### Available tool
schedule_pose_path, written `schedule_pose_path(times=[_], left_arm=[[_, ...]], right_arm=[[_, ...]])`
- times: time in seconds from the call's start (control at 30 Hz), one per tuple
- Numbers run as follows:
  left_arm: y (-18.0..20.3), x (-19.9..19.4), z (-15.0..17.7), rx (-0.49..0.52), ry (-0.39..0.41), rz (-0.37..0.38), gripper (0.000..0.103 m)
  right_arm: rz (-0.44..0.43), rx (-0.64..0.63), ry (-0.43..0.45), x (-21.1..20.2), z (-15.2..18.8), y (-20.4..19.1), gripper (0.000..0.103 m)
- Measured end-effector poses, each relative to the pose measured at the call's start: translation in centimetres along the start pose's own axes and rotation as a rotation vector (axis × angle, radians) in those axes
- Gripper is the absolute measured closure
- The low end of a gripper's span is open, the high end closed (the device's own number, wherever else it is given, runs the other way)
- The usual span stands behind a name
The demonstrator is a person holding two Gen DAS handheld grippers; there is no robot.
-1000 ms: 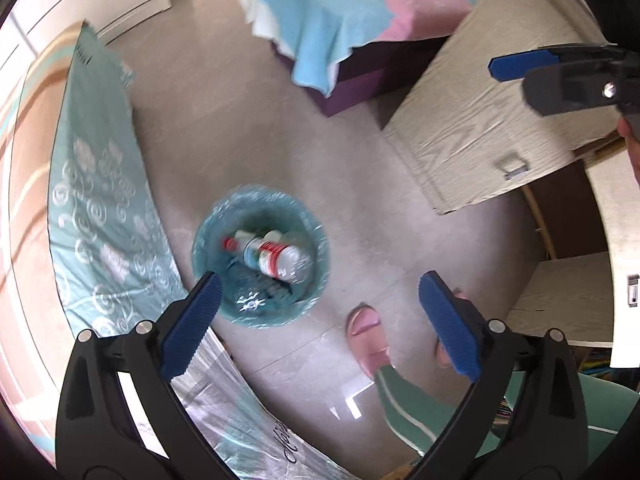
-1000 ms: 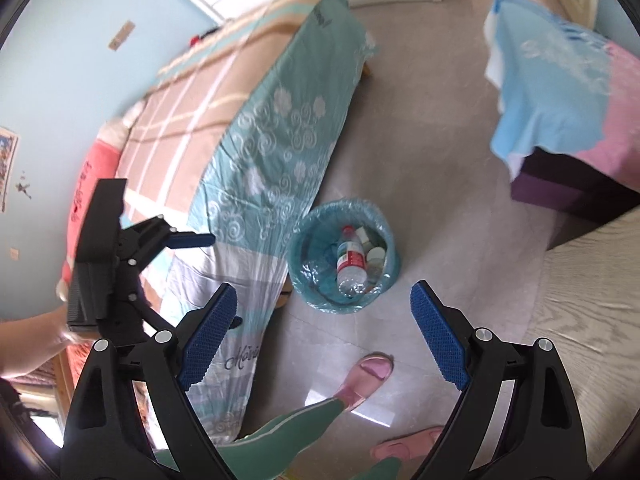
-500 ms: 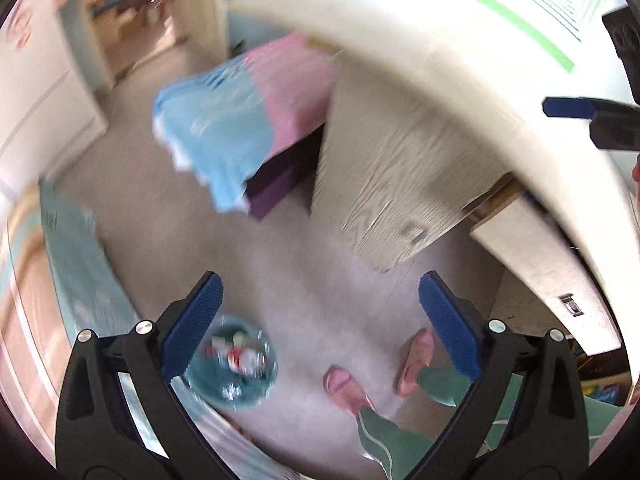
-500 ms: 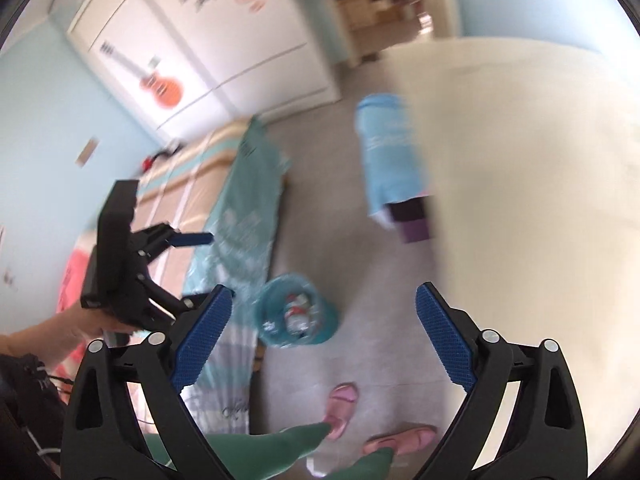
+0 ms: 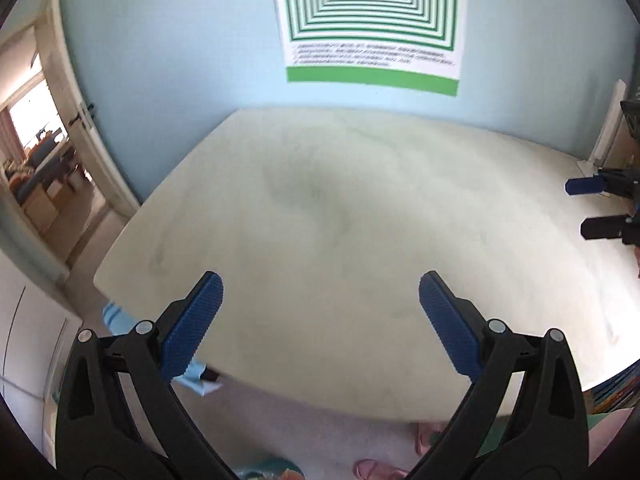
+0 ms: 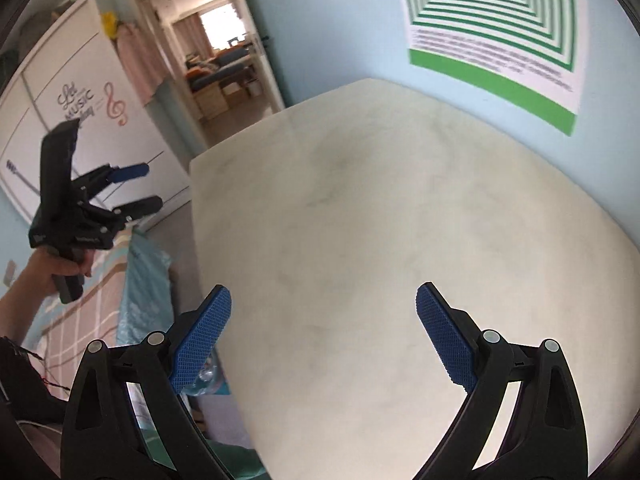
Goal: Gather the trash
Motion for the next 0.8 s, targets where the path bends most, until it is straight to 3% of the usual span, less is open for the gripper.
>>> schedule_pose_path(times=[0.23,0.4,0.6,0.8], left_arm=[[11.0,1.8,-11.3,0.118,0.156,0.075,0.007],[17.9,4.1,-15.6,0.156,0.159,0.179,0.007],[23.7,5.1,-16.8,0.225,0.145,0.284,0.007],[28.1,5.1,-16.3,0.341,0.131,0.322,0.007]], right_arm=[[0.216,0.088,0.019,-4.1,2.5,9.8,0.010],[0.285,0.200,0.031,-6.3,4.6,14.3,0.010],[0.348,0.367,0.080,-8.0,5.6,17.1,0.010],[0.453,0.521,0.091,-9.2,7.7,18.7,0.010]])
Point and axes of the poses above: each gripper's, at about its wrist camera, not at the fingertips, and x roughly the way its jaws point, y to its right, z to its underside, the point moved 8 cm from there along x, roughly the way its jaws point, and after that the axes turned 8 degrees about -y, right-handed, at the moved point
